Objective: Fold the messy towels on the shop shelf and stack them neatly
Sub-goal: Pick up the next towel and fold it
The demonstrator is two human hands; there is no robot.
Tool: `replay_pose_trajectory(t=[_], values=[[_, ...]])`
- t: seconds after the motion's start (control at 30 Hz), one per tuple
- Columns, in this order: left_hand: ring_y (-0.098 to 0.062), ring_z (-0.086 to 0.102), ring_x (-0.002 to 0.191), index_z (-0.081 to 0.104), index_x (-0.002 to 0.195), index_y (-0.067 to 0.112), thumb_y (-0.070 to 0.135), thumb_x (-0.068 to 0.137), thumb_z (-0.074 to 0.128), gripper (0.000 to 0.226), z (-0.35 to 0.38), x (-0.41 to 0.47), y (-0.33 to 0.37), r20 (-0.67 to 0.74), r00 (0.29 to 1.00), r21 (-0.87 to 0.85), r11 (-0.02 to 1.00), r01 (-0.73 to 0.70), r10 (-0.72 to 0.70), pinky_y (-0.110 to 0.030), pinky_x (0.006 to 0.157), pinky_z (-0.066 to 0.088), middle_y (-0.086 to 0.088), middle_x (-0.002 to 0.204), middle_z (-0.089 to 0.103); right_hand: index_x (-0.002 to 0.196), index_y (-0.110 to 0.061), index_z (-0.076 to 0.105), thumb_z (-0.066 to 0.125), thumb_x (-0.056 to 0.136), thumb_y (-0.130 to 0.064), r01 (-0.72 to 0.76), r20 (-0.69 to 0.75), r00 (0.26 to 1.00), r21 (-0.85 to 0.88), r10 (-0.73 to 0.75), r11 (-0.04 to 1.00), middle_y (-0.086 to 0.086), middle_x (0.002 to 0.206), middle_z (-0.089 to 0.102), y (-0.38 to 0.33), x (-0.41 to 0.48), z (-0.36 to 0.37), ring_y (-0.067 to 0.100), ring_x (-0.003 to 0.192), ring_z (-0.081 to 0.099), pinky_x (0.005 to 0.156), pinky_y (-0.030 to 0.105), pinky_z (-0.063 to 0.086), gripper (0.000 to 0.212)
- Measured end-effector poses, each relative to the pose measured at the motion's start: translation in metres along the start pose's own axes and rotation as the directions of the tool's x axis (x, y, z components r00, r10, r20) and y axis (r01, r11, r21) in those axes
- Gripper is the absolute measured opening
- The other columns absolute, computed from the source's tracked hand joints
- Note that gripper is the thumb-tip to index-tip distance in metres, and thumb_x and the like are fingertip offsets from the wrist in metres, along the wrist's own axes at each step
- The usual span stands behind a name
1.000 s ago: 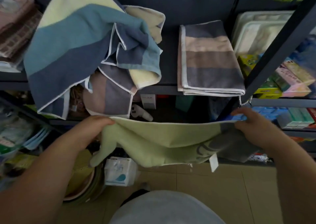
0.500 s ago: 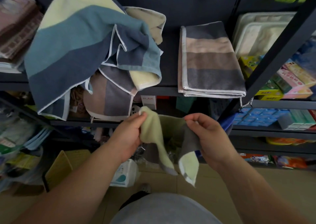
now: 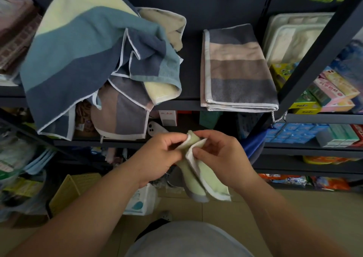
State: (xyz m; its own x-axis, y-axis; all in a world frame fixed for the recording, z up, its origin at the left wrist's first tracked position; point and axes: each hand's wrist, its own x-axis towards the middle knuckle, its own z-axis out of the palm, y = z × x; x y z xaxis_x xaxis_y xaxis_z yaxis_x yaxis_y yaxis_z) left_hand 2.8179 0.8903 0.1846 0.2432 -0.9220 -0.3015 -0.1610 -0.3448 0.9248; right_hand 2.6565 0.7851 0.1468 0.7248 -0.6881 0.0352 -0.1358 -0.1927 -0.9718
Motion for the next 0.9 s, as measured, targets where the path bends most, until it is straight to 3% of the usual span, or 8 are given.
replay_pose_trajectory(t=[0.1,0.2,0.33,0.4,0.53,0.67,0.8,0.9], values=[[-0.007,0.067,0.110,0.067,0.125,0.038,0.003,0.097,0.057,0.046,0.000,-0.004,0.007,0.104,0.995,0.149,0.989,-0.021,0.006,-0.032,0.096,0.052,0.015,0.116,0.072,0.113,-0.029,0.075,0.084,0.078,-0.032,0.218,-0.065,0.964,-0.353,-0.257,0.910,-0.013,0.075,0.057,0.003,0.006,-0.008,0.004,0.066,0.053,0.063,0.016,0.043,0.036],[-0.011,0.068,0.110,0.063,0.132,0.035,-0.009,0.094,0.052,0.059,-0.001,-0.008,0.016,0.199,0.980,0.055,0.998,-0.012,0.001,-0.028,0.090,0.053,0.009,0.116,0.073,0.134,-0.026,0.064,0.070,0.081,-0.049,0.335,-0.006,0.909,-0.585,-0.417,0.738,-0.006,0.108,0.053,0.001,0.012,-0.016,0.008,0.096,0.052,0.084,0.025,0.046,0.058],[-0.034,0.065,0.113,0.065,0.130,0.027,-0.012,0.090,0.059,0.056,-0.005,-0.007,0.014,0.214,0.975,-0.095,0.995,-0.039,0.059,-0.044,0.096,0.053,-0.011,0.116,0.071,0.137,-0.020,0.060,0.064,0.092,-0.034,0.508,0.156,0.853,-0.475,-0.499,0.719,-0.001,0.135,0.060,-0.004,0.018,-0.016,0.018,0.135,0.048,0.115,0.041,0.034,0.047],[-0.031,0.068,0.108,0.066,0.128,0.025,-0.012,0.086,0.065,0.056,-0.005,-0.005,0.010,0.146,0.987,-0.191,0.981,-0.043,0.072,-0.041,0.093,0.056,-0.011,0.115,0.072,0.135,-0.018,0.062,0.062,0.095,-0.027,0.462,0.112,0.883,-0.376,-0.456,0.803,-0.006,0.121,0.065,-0.004,0.018,-0.013,0.010,0.121,0.058,0.110,0.034,0.042,0.041],[-0.025,0.069,0.089,0.070,0.111,0.012,-0.003,0.071,0.077,0.043,0.002,-0.003,0.000,-0.067,0.997,-0.463,0.886,-0.002,-0.032,-0.034,0.077,0.058,-0.013,0.099,0.073,0.123,-0.022,0.062,0.059,0.099,-0.010,0.323,-0.031,0.939,-0.267,-0.343,0.908,-0.022,0.094,0.061,-0.003,0.015,-0.012,-0.006,0.082,0.060,0.071,0.007,0.042,0.027],[-0.029,0.066,0.082,0.074,0.093,0.005,0.012,0.073,0.076,0.021,0.010,-0.003,-0.011,-0.110,0.977,-0.597,0.797,0.084,-0.185,-0.038,0.074,0.055,-0.018,0.090,0.071,0.115,-0.020,0.062,0.059,0.098,-0.005,0.392,-0.027,0.912,-0.241,-0.410,0.888,-0.006,0.102,0.062,0.001,0.014,-0.010,0.004,0.094,0.061,0.080,0.014,0.045,0.024],[-0.035,0.068,0.101,0.067,0.121,-0.004,0.017,0.080,0.073,0.046,0.015,-0.003,-0.011,-0.019,0.978,-0.804,0.584,0.107,-0.206,-0.042,0.087,0.057,-0.028,0.115,0.068,0.119,-0.022,0.065,0.066,0.096,-0.014,0.458,0.034,0.882,-0.299,-0.470,0.837,0.001,0.108,0.054,0.003,0.015,-0.013,0.012,0.101,0.058,0.085,0.024,0.050,0.024],[-0.037,0.063,0.110,0.062,0.128,-0.005,0.021,0.081,0.069,0.055,0.014,-0.003,-0.007,0.030,0.986,-0.827,0.550,0.116,-0.162,-0.046,0.098,0.051,-0.032,0.128,0.060,0.117,-0.017,0.072,0.072,0.091,-0.028,0.452,0.071,0.890,-0.275,-0.451,0.848,0.000,0.108,0.054,0.001,0.016,-0.014,0.011,0.101,0.059,0.085,0.023,0.051,0.029]])
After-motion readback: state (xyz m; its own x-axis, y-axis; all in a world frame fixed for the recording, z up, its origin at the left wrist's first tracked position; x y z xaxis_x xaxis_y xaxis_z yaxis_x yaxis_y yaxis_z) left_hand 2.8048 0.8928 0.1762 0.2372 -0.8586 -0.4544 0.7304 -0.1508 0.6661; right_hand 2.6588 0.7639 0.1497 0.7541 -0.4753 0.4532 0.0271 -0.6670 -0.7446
